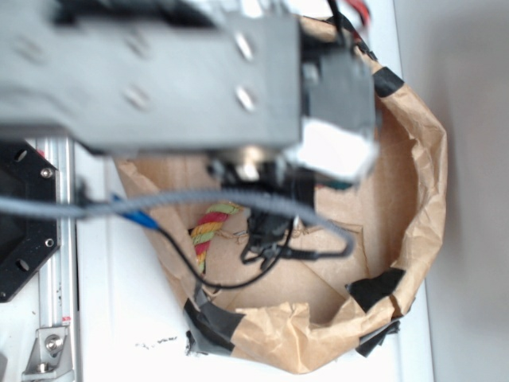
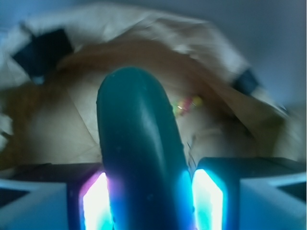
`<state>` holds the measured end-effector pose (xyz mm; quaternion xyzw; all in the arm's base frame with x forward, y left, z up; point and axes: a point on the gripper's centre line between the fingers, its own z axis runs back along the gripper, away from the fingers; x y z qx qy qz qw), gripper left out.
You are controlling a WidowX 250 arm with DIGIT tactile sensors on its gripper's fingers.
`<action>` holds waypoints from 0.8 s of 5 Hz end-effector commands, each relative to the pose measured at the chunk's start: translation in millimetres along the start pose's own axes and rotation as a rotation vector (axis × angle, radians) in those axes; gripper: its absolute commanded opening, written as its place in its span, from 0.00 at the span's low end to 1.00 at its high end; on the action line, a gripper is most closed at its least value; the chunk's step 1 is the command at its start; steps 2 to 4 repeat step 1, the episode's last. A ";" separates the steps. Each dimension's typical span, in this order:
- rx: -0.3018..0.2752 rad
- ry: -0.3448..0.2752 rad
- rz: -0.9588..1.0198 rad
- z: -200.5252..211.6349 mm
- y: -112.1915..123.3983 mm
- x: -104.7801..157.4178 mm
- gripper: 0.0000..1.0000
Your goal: Grab the plastic pickle.
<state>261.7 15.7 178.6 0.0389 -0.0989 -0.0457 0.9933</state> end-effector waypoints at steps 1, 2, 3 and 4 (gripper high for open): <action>0.038 0.019 0.294 10.0 -10.9 3.4 0.00; 0.038 0.019 0.294 10.0 -10.9 3.4 0.00; 0.038 0.019 0.294 10.0 -10.9 3.4 0.00; 0.038 0.019 0.294 10.0 -10.9 3.4 0.00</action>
